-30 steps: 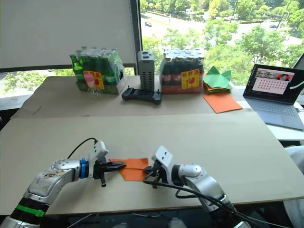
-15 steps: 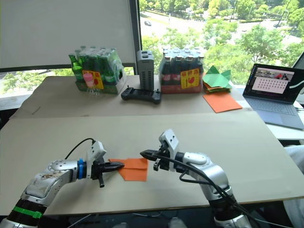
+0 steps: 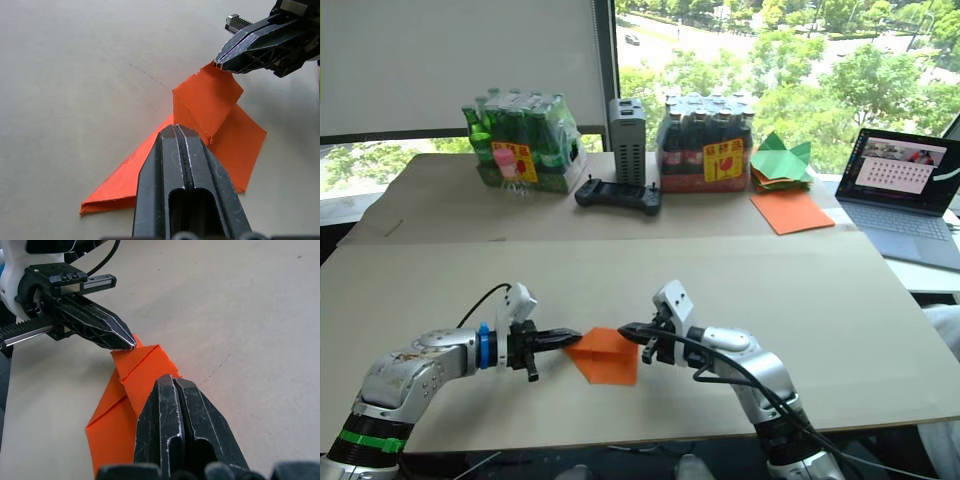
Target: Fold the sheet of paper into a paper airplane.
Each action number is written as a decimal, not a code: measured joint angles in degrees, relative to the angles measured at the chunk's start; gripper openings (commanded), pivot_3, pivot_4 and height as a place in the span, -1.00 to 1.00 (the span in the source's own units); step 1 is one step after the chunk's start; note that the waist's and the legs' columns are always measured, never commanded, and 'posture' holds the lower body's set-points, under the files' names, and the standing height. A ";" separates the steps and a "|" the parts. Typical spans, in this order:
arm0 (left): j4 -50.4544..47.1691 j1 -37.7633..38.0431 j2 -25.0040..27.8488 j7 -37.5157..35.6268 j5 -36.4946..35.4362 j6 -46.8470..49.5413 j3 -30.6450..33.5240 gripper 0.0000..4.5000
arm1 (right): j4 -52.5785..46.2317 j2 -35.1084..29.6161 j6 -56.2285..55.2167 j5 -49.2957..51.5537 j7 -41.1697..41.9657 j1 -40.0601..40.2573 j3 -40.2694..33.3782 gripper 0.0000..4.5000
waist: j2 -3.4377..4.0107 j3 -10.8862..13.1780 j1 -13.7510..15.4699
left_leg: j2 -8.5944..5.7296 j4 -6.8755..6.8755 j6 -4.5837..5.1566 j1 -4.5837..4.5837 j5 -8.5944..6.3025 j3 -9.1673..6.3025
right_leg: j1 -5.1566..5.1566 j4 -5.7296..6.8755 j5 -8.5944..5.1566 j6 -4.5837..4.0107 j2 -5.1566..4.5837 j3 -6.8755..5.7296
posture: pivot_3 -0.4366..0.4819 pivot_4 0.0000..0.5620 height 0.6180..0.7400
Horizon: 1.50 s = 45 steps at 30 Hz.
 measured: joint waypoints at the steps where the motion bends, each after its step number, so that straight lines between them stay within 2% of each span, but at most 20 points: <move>1: -0.69 0.13 0.23 0.03 -0.57 0.41 0.68 -1.00 | 0.00 0.00 0.00 0.01 0.00 0.00 0.00 -0.99 | 0.00 0.00 0.00 | 0.00 0.00 0.00 0.01 0.00 0.00 | 0.00 0.00 0.00 0.00 0.00 0.00 | -0.05 -0.47 1.00; 10: -2.01 1.07 2.29 1.15 -4.50 2.76 6.51 -1.00 | -0.64 0.72 0.45 2.52 -0.19 -0.42 -3.02 -0.99 | 0.00 0.01 0.05 | 0.00 0.00 0.00 0.01 0.00 0.01 | 0.01 -0.01 0.00 0.00 0.00 0.00 | -0.05 -0.47 1.00; 18: -1.81 1.63 2.57 1.91 -4.56 2.73 7.46 -1.00 | -1.98 -2.00 3.00 5.13 0.15 -1.37 -4.99 -0.99 | 0.01 0.01 0.06 | 0.00 0.00 0.00 0.01 0.00 0.01 | 0.01 -0.01 0.00 0.00 0.00 0.00 | -0.05 -0.47 1.00; 24: -1.78 2.29 2.54 2.30 -4.54 2.65 7.43 -1.00 | -1.82 -2.78 4.28 6.22 0.16 -0.82 -5.31 -0.17 | 0.00 0.01 0.00 | 0.00 0.00 0.00 0.01 0.00 0.02 | 0.02 -0.01 0.00 0.00 0.01 0.00 | -0.05 -0.47 1.00; 25: -1.78 2.29 2.54 2.47 -4.54 2.65 7.43 -1.00 | -1.53 -2.71 5.03 6.41 0.04 -0.82 -5.33 0.02 | 0.00 0.01 0.01 | 0.00 0.00 0.00 0.02 0.00 0.01 | 0.02 -0.01 0.00 0.00 0.00 0.00 | -0.05 -0.47 1.00; 45: -1.59 2.32 2.54 3.62 -4.41 2.50 7.39 -1.00 | 0.19 -0.50 10.26 9.11 -2.31 -0.79 -5.82 0.02 | 0.00 0.01 0.03 | 0.00 0.00 0.00 0.01 0.00 0.02 | 0.01 0.00 0.00 -0.01 0.00 0.00 | -0.05 -0.47 1.00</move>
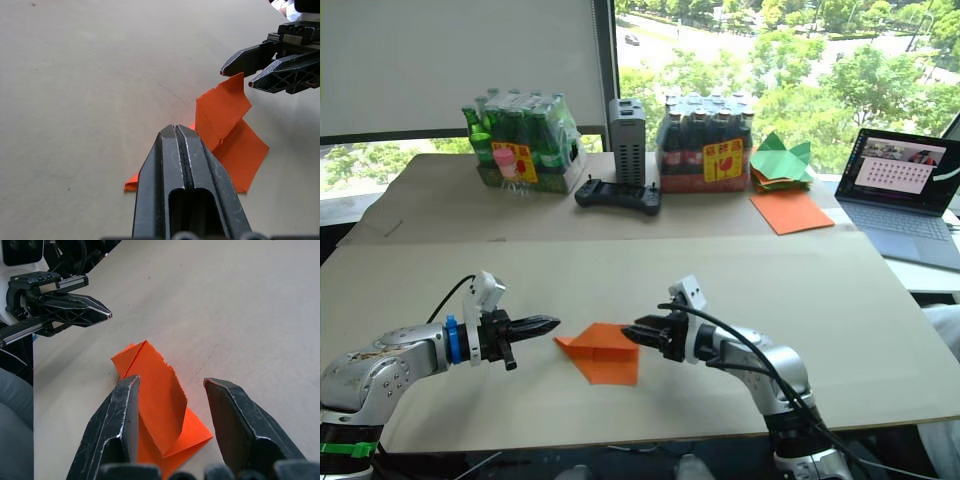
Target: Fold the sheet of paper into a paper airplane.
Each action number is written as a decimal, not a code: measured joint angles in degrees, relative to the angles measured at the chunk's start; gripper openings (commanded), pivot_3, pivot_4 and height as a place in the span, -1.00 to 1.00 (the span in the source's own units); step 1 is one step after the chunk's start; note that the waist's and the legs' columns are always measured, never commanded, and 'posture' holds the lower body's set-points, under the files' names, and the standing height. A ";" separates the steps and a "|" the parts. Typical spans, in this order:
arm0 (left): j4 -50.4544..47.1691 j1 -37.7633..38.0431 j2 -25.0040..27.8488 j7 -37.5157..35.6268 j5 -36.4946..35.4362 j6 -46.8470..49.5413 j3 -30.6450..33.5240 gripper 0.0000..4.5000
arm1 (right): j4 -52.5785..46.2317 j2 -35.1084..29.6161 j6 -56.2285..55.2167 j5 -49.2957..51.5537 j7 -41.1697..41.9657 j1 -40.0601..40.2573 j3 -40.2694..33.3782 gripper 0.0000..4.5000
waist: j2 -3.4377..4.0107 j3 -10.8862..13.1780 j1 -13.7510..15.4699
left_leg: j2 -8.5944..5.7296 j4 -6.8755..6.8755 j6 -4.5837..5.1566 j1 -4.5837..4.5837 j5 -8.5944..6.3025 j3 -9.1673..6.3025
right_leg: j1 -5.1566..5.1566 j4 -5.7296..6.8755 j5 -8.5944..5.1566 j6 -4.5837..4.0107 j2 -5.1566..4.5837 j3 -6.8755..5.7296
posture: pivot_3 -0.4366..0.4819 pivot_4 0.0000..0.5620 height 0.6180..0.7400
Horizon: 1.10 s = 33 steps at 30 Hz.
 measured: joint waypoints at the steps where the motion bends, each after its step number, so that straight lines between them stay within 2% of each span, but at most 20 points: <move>1: 0.00 0.00 0.00 0.15 0.00 0.00 0.00 -1.00 | 0.00 -0.01 0.02 0.00 0.00 0.00 0.08 0.02 | 0.00 0.00 0.00 | 0.00 0.00 0.00 0.00 0.00 0.00 | 0.00 0.00 0.00 0.00 0.00 0.00 | -0.05 -0.47 1.00; 16: 0.04 0.02 0.00 1.24 0.03 -0.04 0.00 -1.00 | -0.39 -0.27 0.36 0.26 0.19 1.41 1.77 0.02 | 0.00 0.00 -0.03 | 0.00 0.00 0.00 0.00 0.00 0.00 | 0.00 0.01 0.00 0.00 0.00 0.00 | -0.05 -0.47 1.00; 19: 0.11 0.04 0.00 1.35 0.08 -0.10 0.00 -1.00 | -0.59 -0.27 0.39 0.34 0.37 1.41 1.77 -0.30 | 0.00 0.00 -0.01 | 0.00 0.00 0.00 0.00 0.00 0.00 | 0.00 0.00 0.00 0.00 0.00 0.00 | -0.05 -0.47 1.00; 23: 0.17 0.06 0.00 1.46 0.20 -0.12 0.00 -1.00 | -0.75 -0.25 0.39 0.35 0.51 1.41 1.77 -0.94 | 0.00 0.00 0.00 | 0.00 0.00 0.00 0.00 0.00 0.00 | 0.00 0.01 0.00 0.00 0.00 0.00 | -0.05 -0.47 1.00; 29: 0.24 0.06 -0.06 1.58 0.43 -0.17 0.00 -1.00 | -2.43 -0.73 -0.77 -0.07 1.24 1.40 2.86 -0.98 | 0.00 0.00 -0.01 | 0.00 0.00 0.00 0.00 0.00 0.00 | 0.00 0.01 0.00 0.00 0.00 0.00 | -0.05 -0.47 1.00; 33: 1.45 0.06 -0.17 1.68 0.78 -0.25 0.00 -1.00 | -4.38 -1.73 -5.47 -3.02 2.14 1.26 4.48 -0.98 | 0.00 0.00 0.00 | 0.00 0.00 0.00 0.00 0.00 0.00 | 0.00 0.01 0.00 0.00 0.00 0.00 | -0.05 -0.47 1.00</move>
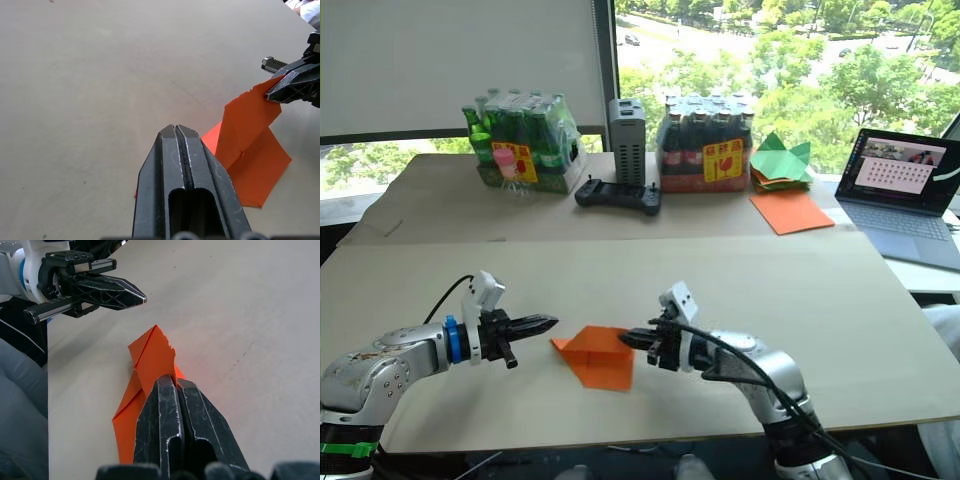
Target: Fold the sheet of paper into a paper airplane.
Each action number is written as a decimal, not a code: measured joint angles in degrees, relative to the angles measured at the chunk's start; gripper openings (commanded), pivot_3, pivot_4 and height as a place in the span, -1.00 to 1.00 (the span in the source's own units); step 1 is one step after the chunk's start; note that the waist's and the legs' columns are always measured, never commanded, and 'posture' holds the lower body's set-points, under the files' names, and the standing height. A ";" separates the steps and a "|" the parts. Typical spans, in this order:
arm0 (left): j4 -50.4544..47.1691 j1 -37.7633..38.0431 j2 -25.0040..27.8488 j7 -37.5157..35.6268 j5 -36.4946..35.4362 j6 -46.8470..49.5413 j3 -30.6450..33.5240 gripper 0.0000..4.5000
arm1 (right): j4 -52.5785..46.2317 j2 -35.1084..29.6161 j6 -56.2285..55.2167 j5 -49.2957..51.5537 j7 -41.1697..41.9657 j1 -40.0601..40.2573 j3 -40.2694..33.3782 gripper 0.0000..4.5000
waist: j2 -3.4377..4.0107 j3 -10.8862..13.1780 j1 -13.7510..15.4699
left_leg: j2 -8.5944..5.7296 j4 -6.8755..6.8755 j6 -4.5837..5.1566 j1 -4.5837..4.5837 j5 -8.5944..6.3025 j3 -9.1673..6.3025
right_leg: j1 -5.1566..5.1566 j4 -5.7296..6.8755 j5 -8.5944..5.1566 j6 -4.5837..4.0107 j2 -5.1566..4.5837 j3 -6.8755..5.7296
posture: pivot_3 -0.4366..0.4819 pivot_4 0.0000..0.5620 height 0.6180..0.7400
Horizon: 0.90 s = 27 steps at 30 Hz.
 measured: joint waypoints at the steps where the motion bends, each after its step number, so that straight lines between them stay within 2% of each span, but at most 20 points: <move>1: 0.34 -0.01 0.00 0.00 0.24 -0.04 0.00 -1.00 | -0.08 -0.33 -2.94 -2.01 0.04 -0.58 0.50 -0.98 | 0.00 0.00 -0.03 | 0.00 0.00 0.00 0.00 0.00 0.01 | 0.00 0.00 0.00 0.00 0.00 0.00 | -0.05 -0.47 1.00; 5: 0.90 -0.01 -0.29 0.00 0.53 -0.12 0.00 -1.00 | 0.83 -3.51 -18.49 -12.86 0.41 -3.51 3.92 -0.98 | 0.00 0.00 0.03 | -0.01 0.00 0.00 0.00 0.00 0.01 | -0.01 -0.01 0.00 0.00 0.00 0.00 | -0.05 -0.47 1.00; 12: 1.11 -0.14 -1.28 0.00 1.56 -1.07 -0.30 -1.00 | 7.97 -3.94 -48.98 -30.01 -4.10 -5.02 6.24 -0.98 | 0.00 0.00 -0.02 | 0.00 0.00 0.00 0.00 0.00 0.02 | -0.01 0.00 0.01 -0.01 -0.01 0.00 | -0.05 -0.47 1.00; 16: 1.27 -0.13 -1.38 0.00 1.71 -1.97 -0.51 -1.00 | 14.44 -6.46 -66.50 -44.39 -11.34 -6.08 8.96 -0.98 | 0.00 0.00 0.04 | -0.02 0.00 -0.01 0.02 0.00 0.03 | 0.00 0.01 0.01 -0.02 -0.02 0.01 | -0.05 -0.47 1.00; 21: 2.03 -0.14 -1.38 0.02 1.73 -2.15 -0.75 -1.00 | 21.41 -10.84 -81.36 -66.21 -22.23 -7.38 15.81 -0.98 | -0.01 0.00 -0.01 | -0.04 0.00 -0.01 0.02 0.01 0.04 | -0.02 0.02 0.01 -0.02 -0.03 0.02 | -0.05 -0.47 1.00; 25: 2.13 -0.19 -1.38 0.04 1.75 -2.26 -0.79 -1.00 | 23.47 -11.27 -84.69 -68.34 -22.59 -8.01 17.53 -0.98 | -0.02 0.00 -0.14 | -0.02 0.00 -0.01 0.07 0.01 0.03 | 0.05 0.03 0.02 -0.03 -0.02 0.03 | -0.05 -0.47 1.00; 27: 2.14 -0.19 -1.38 0.05 1.86 -2.27 -0.79 -1.00 | 24.11 -11.22 -84.61 -64.70 -20.05 -7.76 17.56 -0.73 | -0.02 0.00 -0.07 | -0.03 0.00 -0.01 0.07 0.01 0.03 | 0.06 0.03 0.02 -0.03 -0.04 0.03 | -0.05 -0.47 1.00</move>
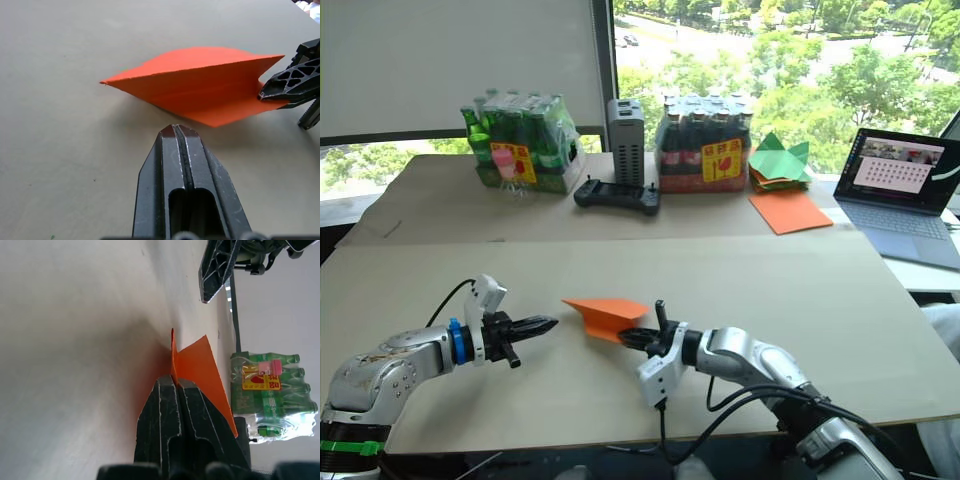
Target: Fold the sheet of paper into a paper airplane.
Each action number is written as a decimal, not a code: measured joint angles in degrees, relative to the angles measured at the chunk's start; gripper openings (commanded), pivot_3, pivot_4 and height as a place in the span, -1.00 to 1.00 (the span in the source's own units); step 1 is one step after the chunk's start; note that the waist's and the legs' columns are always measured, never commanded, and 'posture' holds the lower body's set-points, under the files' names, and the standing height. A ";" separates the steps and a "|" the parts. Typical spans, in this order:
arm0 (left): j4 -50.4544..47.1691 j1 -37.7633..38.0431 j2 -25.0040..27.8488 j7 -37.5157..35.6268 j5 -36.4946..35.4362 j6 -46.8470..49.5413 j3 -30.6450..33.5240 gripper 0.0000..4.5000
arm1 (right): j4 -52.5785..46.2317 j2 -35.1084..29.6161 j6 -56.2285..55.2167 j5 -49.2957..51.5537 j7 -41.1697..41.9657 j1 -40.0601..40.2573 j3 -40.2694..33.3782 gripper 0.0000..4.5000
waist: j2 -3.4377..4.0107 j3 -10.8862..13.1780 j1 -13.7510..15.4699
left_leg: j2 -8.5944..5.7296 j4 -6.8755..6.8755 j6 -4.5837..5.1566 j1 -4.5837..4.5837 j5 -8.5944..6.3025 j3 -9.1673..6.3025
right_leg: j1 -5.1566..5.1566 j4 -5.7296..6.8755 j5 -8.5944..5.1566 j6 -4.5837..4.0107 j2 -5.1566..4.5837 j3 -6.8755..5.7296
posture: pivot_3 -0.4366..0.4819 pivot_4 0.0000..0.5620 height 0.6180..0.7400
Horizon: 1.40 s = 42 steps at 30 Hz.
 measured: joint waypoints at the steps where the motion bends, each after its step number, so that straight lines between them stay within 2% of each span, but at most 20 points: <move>1: 0.02 0.01 0.00 0.01 0.16 -0.01 0.00 -1.00 | 0.02 0.23 0.22 2.59 1.57 0.35 -0.02 -0.61 | 0.00 0.00 0.03 | 0.00 0.00 0.00 0.00 0.00 0.00 | 0.01 0.00 0.00 0.00 0.00 0.00 | -0.05 -0.47 1.00; 6: 0.03 0.02 -0.19 0.02 0.54 -0.03 -0.21 -1.00 | -0.71 1.76 3.95 15.75 8.25 1.69 -0.59 0.16 | 0.00 0.00 0.02 | 0.00 0.01 0.00 0.01 0.00 -0.02 | 0.02 0.02 0.01 -0.01 -0.01 0.00 | -0.05 -0.47 1.00; 12: 0.03 -0.05 -0.92 -0.07 0.86 -0.03 -1.05 -1.00 | -9.51 5.18 16.50 34.27 14.19 3.13 -6.32 0.16 | 0.00 0.00 0.11 | 0.01 0.02 0.00 0.01 0.00 -0.04 | 0.02 0.04 0.01 -0.01 0.00 -0.01 | -0.05 -0.47 1.00; 17: 0.98 -1.43 -0.90 -0.36 1.21 -0.04 -1.15 -1.00 | -14.57 6.07 25.33 39.64 16.56 4.39 -8.15 0.16 | 0.00 0.00 0.23 | 0.00 0.02 0.00 0.00 0.00 -0.03 | 0.00 0.04 0.01 -0.01 0.00 -0.02 | -0.05 -0.47 1.00; 23: 1.27 -1.78 -0.89 -0.88 1.60 -0.04 -1.17 -1.00 | -17.65 6.20 30.55 41.23 18.28 6.16 -9.08 0.16 | 0.00 0.00 0.12 | 0.00 0.02 0.00 0.00 0.00 -0.02 | -0.01 0.05 0.01 -0.01 0.01 -0.02 | -0.05 -0.47 1.00; 26: 1.50 -1.81 -0.89 -1.08 1.69 -0.04 -1.17 -1.00 | -17.78 8.24 34.33 41.42 17.55 6.12 -9.87 -0.19 | 0.00 0.00 0.07 | 0.02 0.02 0.00 0.02 0.00 -0.02 | -0.02 0.08 0.01 -0.01 0.03 -0.02 | -0.05 -0.47 1.00; 31: 1.55 -1.82 -0.89 -1.13 1.81 -0.04 -1.17 -1.00 | -17.34 9.83 37.21 39.52 16.73 6.07 -9.55 -0.96 | 0.00 0.00 0.19 | 0.00 0.03 0.00 0.00 0.00 -0.02 | -0.02 0.06 0.01 -0.01 0.01 -0.02 | -0.05 -0.47 1.00; 42: 1.52 -1.75 -0.89 -1.03 1.89 -0.04 -1.16 -1.00 | -13.26 9.94 40.17 31.67 17.31 6.33 -6.12 -0.99 | 0.00 0.00 0.15 | 0.01 0.03 0.00 -0.01 0.00 -0.02 | -0.02 0.06 0.01 -0.01 0.01 -0.02 | -0.05 -0.47 1.00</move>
